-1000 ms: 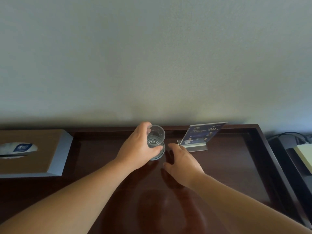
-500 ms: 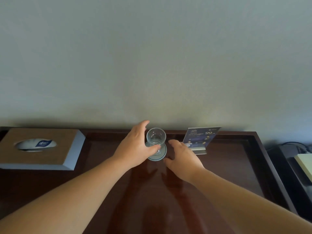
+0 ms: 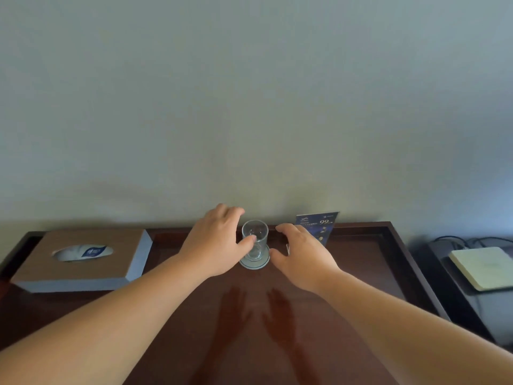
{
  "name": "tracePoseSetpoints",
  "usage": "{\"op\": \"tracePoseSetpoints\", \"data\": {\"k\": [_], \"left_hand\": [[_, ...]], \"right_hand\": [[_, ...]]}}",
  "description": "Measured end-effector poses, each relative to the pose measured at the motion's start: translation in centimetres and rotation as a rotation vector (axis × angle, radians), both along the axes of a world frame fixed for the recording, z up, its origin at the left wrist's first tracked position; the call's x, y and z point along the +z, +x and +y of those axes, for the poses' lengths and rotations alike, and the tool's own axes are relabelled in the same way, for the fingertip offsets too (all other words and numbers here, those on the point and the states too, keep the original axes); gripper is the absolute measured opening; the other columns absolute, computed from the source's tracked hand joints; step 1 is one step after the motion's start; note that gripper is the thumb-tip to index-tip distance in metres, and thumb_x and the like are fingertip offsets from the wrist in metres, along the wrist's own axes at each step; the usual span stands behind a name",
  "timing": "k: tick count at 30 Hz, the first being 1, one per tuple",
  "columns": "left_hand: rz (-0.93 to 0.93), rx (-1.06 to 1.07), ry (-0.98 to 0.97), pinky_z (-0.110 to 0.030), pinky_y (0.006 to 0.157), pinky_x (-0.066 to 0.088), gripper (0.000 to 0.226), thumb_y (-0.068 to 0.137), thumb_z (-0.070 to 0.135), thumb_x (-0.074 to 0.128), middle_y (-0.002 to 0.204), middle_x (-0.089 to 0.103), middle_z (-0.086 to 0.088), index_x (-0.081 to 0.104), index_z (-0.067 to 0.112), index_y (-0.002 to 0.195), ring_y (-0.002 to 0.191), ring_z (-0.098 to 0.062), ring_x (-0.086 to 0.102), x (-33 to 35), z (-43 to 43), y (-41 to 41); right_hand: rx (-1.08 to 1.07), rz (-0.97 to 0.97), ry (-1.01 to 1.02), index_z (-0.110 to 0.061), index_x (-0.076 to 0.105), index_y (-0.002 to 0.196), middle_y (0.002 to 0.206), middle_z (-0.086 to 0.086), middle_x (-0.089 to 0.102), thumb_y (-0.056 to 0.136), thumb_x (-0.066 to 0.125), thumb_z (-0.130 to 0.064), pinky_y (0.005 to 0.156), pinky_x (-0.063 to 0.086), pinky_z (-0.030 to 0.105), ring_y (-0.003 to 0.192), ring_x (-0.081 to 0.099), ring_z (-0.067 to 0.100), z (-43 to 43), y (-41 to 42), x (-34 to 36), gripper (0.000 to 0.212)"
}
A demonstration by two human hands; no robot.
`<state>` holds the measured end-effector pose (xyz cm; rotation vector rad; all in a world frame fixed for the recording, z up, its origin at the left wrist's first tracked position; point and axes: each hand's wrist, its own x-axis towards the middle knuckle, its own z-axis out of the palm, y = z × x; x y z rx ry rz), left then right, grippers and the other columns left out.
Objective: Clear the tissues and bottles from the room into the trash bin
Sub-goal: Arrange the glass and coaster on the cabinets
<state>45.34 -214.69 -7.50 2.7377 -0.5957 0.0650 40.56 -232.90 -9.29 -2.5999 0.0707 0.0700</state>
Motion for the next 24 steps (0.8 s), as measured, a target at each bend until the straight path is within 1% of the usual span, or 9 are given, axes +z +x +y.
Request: {"op": "tracePoseSetpoints", "data": {"k": [4, 9, 13, 16, 21, 24], "left_hand": [[-0.076, -0.117, 0.059, -0.037, 0.096, 0.040, 0.047, 0.090, 0.051, 0.052, 0.121, 0.053, 0.001, 0.054, 0.019, 0.125, 0.115, -0.022, 0.048, 2.7, 0.2, -1.8], [-0.124, -0.284, 0.020, -0.038, 0.089, 0.043, 0.041, 0.089, 0.052, 0.051, 0.112, 0.055, 0.003, 0.058, 0.021, 0.115, 0.108, -0.022, 0.052, 4.2, 1.0, -5.6], [-0.117, -0.394, -0.024, -0.036, 0.089, 0.043, 0.041, 0.089, 0.051, 0.052, 0.114, 0.056, 0.003, 0.058, 0.022, 0.118, 0.108, -0.020, 0.052, 4.1, 1.5, -9.6], [-0.075, -0.467, -0.053, -0.037, 0.092, 0.042, 0.041, 0.089, 0.050, 0.053, 0.114, 0.055, 0.003, 0.057, 0.022, 0.118, 0.110, -0.019, 0.051, 4.1, 0.9, -12.1], [-0.067, -0.587, -0.072, -0.036, 0.095, 0.040, 0.041, 0.090, 0.050, 0.051, 0.120, 0.053, 0.004, 0.056, 0.024, 0.121, 0.117, -0.018, 0.048, 4.5, -1.9, -16.4], [-0.079, -0.649, -0.062, -0.035, 0.094, 0.039, 0.042, 0.090, 0.051, 0.051, 0.121, 0.054, 0.004, 0.056, 0.024, 0.121, 0.116, -0.018, 0.049, 4.5, -4.1, -19.0]], "right_hand": [[-0.082, -0.070, -0.044, -0.026, 0.040, 0.141, 0.140, -0.004, 0.046, 0.088, 0.054, -0.048, 0.098, 0.042, 0.032, 0.126, 0.046, 0.019, 0.7, -3.4, 2.7, 0.059], [-0.209, -0.102, -0.085, -0.027, 0.043, 0.138, 0.138, -0.004, 0.046, 0.086, 0.055, -0.050, 0.100, 0.042, 0.034, 0.125, 0.046, 0.020, 2.4, -9.7, 4.6, 0.058], [-0.330, -0.099, -0.108, -0.027, 0.043, 0.139, 0.139, -0.005, 0.045, 0.087, 0.054, -0.051, 0.098, 0.043, 0.034, 0.124, 0.047, 0.018, 3.9, -15.5, 5.0, 0.058], [-0.401, -0.085, -0.127, -0.028, 0.043, 0.139, 0.142, -0.007, 0.043, 0.089, 0.052, -0.051, 0.097, 0.042, 0.031, 0.125, 0.046, 0.016, 4.4, -19.6, 5.4, 0.056], [-0.529, -0.086, -0.147, -0.029, 0.043, 0.139, 0.142, -0.009, 0.042, 0.090, 0.052, -0.052, 0.096, 0.045, 0.032, 0.123, 0.048, 0.015, 3.3, -25.3, 6.2, 0.055], [-0.595, -0.092, -0.148, -0.028, 0.043, 0.138, 0.141, -0.008, 0.043, 0.090, 0.051, -0.051, 0.097, 0.044, 0.032, 0.125, 0.046, 0.015, 2.0, -28.7, 6.5, 0.054]]}}
